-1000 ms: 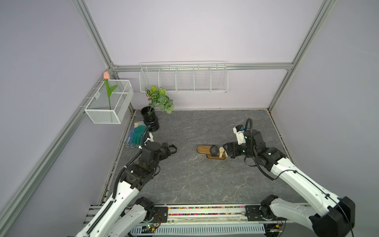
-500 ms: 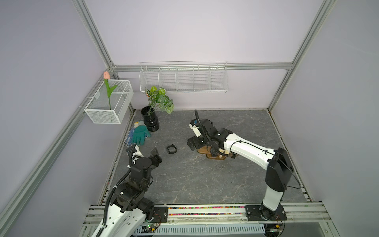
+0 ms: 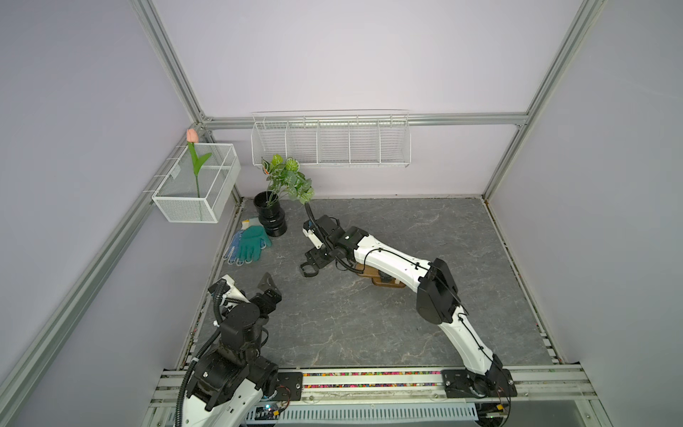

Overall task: Place watch on stand
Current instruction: Pick up the watch at the center of the board.

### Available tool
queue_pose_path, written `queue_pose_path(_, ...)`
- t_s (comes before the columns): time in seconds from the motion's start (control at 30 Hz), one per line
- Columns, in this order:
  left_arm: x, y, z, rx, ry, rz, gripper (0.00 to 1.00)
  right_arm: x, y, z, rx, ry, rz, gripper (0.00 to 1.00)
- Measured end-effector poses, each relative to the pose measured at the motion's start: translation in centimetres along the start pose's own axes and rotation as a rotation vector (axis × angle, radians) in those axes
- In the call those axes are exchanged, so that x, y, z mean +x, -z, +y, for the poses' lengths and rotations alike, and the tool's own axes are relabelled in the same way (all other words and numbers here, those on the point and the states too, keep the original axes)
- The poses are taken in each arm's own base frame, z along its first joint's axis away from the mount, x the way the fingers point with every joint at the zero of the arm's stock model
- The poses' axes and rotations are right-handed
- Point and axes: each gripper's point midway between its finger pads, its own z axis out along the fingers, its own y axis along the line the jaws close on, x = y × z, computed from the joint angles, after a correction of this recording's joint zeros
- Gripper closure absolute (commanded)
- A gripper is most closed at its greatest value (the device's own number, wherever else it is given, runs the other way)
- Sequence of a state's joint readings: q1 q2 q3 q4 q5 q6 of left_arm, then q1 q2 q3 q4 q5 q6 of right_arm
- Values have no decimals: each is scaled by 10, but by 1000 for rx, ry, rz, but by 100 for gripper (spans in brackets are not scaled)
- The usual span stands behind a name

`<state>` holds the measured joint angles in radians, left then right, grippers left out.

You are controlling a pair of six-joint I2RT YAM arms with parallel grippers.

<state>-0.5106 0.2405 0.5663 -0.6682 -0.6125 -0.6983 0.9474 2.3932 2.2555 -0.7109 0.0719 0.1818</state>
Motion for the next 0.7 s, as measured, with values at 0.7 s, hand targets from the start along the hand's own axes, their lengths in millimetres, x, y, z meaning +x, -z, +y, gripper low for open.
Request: queue_pose_path(0.7, 6, -1, 2, -1, -5, 11, 2, 35, -74, -9, 33, 36, 149, 65)
